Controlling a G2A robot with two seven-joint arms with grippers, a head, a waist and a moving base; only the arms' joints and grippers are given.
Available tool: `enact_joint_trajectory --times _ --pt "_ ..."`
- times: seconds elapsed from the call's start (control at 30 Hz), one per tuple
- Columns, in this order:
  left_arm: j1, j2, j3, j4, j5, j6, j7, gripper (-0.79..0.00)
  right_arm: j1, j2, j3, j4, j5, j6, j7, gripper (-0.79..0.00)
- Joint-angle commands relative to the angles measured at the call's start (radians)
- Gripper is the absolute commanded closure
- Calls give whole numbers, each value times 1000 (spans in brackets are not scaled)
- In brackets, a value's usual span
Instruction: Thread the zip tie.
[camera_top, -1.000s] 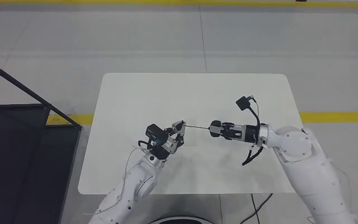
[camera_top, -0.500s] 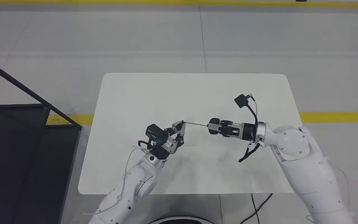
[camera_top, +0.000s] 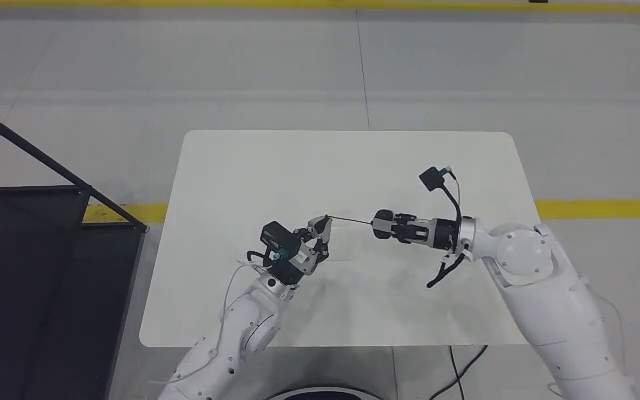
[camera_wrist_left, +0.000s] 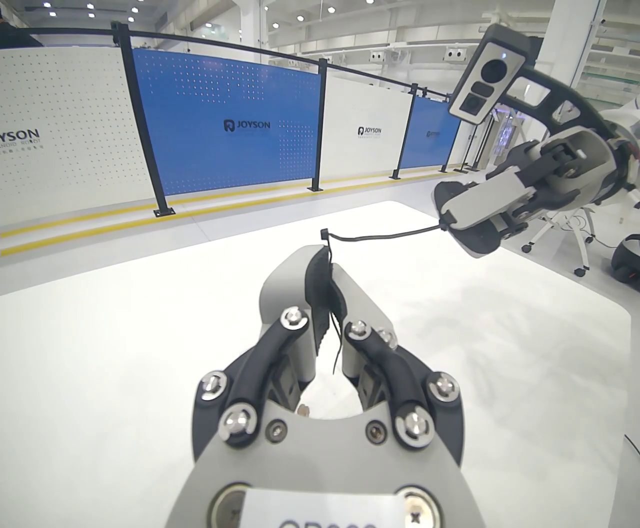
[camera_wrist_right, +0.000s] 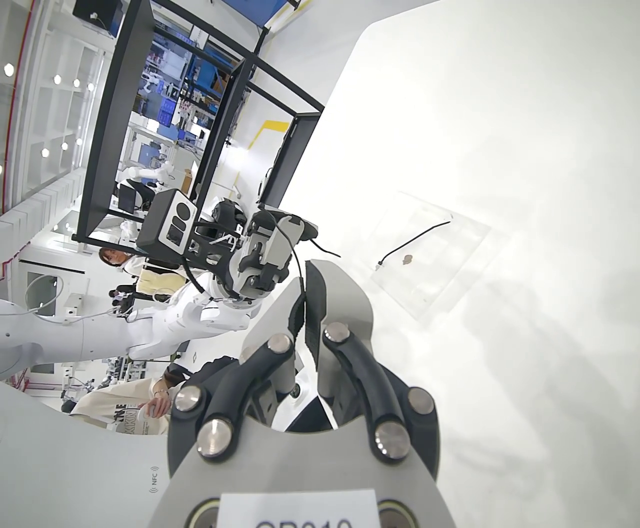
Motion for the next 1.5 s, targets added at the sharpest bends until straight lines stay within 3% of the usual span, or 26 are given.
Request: enact_joint_trajectory --times 0.0,1.47 --pt "0 0 0 0 0 0 0 0 1 0 -1 1 0 1 0 0" --pt "0 0 0 0 0 0 0 0 21 -1 -17 23 11 22 1 0"
